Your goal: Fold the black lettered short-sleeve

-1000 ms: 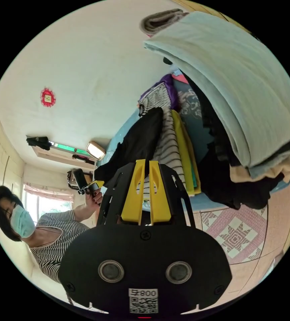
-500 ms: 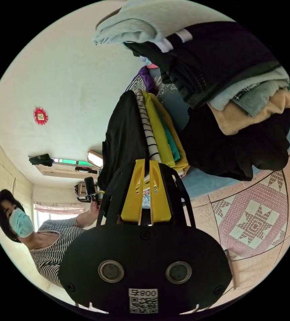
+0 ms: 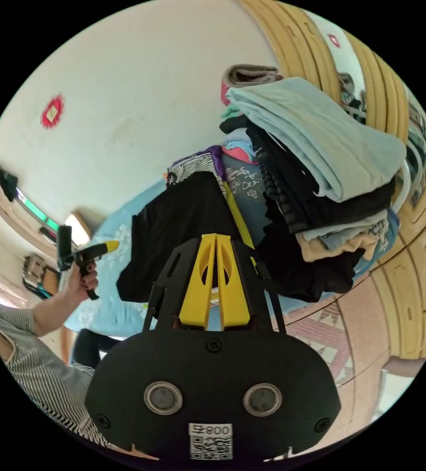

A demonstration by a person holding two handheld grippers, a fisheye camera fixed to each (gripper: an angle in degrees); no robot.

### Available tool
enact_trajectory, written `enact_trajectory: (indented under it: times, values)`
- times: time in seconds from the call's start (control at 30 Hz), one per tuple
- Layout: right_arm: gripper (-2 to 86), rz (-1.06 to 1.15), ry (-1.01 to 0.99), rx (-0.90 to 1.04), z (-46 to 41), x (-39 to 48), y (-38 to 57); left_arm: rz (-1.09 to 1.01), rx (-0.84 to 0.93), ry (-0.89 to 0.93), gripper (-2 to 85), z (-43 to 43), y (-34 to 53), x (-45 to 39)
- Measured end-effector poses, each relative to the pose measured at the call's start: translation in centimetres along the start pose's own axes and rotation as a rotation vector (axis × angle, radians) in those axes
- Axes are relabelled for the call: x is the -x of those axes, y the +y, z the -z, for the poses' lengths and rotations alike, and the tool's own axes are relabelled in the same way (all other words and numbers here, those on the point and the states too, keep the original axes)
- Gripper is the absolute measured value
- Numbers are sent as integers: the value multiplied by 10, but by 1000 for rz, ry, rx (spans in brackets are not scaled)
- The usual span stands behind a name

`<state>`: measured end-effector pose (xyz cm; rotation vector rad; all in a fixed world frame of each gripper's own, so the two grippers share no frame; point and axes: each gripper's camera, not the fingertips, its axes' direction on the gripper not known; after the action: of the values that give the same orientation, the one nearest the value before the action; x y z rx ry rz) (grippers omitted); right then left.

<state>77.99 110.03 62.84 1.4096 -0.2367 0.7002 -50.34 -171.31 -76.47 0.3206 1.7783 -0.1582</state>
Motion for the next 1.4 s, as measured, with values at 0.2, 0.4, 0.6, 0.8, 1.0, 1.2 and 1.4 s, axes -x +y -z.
enact_trajectory:
  times: [0.2,0.4,0.6,0.8,1.0,1.2,1.4]
  values:
    - [1,110,244,231,-93,42,7,-31,180,-208,1,-54,-8,8]
    - [2,70,190,167,-101,61,11,6,37,-160,1,-24,-10,4]
    - [1,123,294,153,-125,105,14,49,108,-320,1,-36,-14,28]
    - [1,73,260,129,-143,129,14,20,11,-242,1,-11,15,15]
    - [0,59,189,22,-132,179,16,-16,73,-322,1,12,89,19]
    - [0,170,115,51,-174,260,25,88,264,-344,2,-7,180,49]
    - [2,104,129,87,-220,293,23,79,462,-451,1,-37,236,64]
